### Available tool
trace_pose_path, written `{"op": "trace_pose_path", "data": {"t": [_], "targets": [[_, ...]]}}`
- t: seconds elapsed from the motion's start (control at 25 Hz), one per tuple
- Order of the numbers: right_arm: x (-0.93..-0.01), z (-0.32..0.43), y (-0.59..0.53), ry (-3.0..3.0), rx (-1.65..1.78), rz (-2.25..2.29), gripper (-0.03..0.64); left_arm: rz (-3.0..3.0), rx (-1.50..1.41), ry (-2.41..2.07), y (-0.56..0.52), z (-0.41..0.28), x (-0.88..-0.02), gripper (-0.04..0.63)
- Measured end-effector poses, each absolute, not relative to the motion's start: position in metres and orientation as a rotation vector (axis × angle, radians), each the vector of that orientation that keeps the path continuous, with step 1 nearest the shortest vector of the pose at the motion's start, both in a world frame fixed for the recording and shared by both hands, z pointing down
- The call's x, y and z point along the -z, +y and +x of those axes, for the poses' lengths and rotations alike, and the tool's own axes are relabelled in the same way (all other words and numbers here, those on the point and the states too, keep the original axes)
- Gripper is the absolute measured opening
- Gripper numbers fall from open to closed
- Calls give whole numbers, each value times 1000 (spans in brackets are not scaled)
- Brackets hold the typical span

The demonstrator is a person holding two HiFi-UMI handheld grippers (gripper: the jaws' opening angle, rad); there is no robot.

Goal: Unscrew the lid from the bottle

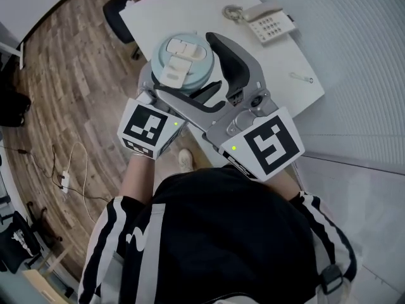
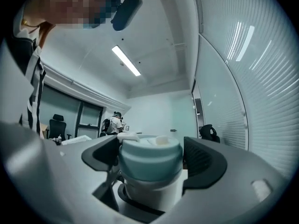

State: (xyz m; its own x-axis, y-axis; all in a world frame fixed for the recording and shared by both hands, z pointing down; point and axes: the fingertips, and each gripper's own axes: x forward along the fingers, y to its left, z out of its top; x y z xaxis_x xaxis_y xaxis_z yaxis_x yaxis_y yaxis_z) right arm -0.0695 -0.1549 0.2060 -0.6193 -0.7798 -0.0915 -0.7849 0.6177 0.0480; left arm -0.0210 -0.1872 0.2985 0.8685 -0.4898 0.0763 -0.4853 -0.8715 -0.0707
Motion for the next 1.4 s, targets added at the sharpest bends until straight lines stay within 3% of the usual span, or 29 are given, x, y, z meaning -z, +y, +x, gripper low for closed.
{"op": "trace_pose_path", "data": {"t": [0.32,0.56,1.4], "targets": [[-208,-84,-152,2846,-91,-1209,425,-3062,137,514,-173,-23,-302,457],[-200,-122,-113,3022,-39,-780,425,-3114,147,180,-123,-53,-292,456],[-177,-136,-24,3006,6,578,425,-2951,102,-812,-10,-74,-268,456]]}}
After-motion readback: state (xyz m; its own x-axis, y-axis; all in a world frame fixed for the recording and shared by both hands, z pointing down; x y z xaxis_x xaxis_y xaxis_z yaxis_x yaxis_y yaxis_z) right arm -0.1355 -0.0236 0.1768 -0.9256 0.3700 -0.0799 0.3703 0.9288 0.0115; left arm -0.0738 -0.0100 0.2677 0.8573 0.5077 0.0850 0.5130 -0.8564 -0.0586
